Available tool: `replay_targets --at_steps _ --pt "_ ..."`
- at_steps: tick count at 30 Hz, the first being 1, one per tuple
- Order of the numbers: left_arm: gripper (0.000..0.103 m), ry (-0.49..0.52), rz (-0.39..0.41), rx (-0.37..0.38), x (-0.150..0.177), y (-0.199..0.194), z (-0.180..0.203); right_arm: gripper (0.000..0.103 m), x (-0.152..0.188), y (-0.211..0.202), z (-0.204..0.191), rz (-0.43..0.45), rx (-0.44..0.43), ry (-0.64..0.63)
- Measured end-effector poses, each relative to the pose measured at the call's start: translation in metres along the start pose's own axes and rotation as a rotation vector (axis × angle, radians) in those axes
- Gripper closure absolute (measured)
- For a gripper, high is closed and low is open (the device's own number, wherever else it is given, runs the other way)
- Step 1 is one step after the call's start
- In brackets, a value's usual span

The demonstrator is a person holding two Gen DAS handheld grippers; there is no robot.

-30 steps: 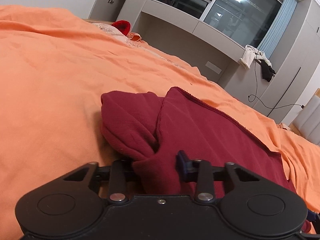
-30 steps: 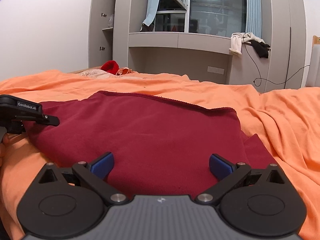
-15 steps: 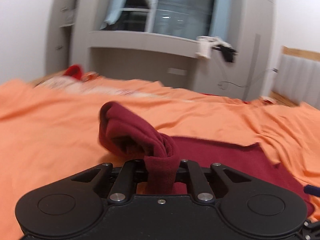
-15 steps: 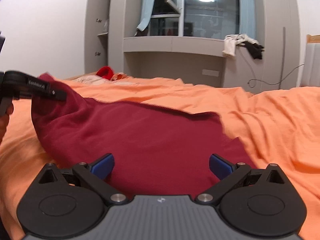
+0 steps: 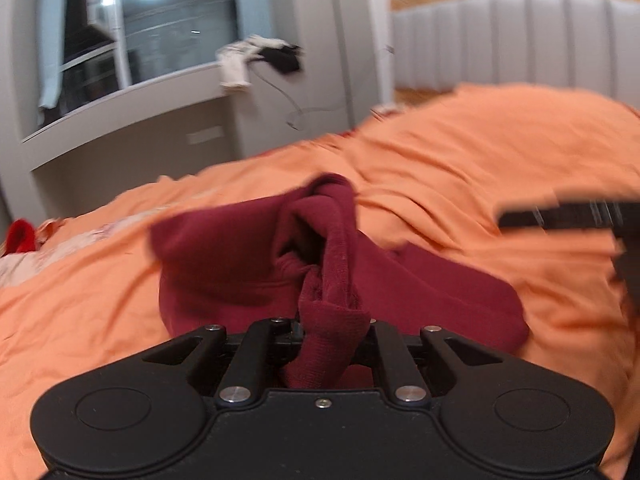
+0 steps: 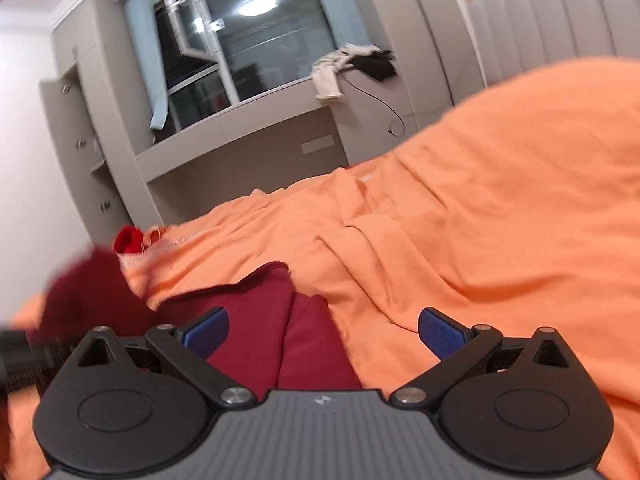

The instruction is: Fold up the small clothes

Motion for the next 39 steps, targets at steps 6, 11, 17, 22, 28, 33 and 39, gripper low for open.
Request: replay_targets --at_steps 6,11,17,22,28,33,39 --pt "0.088 0.093 -0.043 -0.009 0.026 0.006 0.027 0.0 -0.005 0.0 0.007 -0.006 -0.025 0.019" --pt "0.064 0.081 -0.022 0.008 0.032 0.001 0.03 0.0 -0.001 0.007 -0.005 -0.024 -0.058 0.006" --pt "0.026 0.037 0.069 0.09 0.035 -0.009 0.031 0.0 0.0 0.017 -0.009 -0.031 -0.074 -0.003" --pt "0.013 0.033 0.119 0.067 0.042 -0.018 0.028 0.0 0.003 0.028 -0.015 -0.022 -0.111 -0.015" --pt "0.007 0.025 0.147 0.025 0.044 -0.032 0.014 0.0 0.007 0.055 -0.035 -0.094 -0.215 -0.055" --pt "0.002 0.005 0.132 -0.011 0.05 -0.03 -0.004 0.0 0.004 0.081 -0.061 -0.173 -0.276 -0.174" --pt "0.002 0.032 0.135 -0.005 0.057 -0.036 -0.012 0.008 0.004 0.103 -0.075 -0.225 -0.317 -0.178"
Point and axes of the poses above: each gripper's, at about its wrist camera, not at the fingertips, and y roughly the way its jaws point, z to its right, x to its underside, the point moved 3 cm from there along y, roughly the way its jaws point, and after that the axes turned 1 degree about -x, right-handed, at the moved point
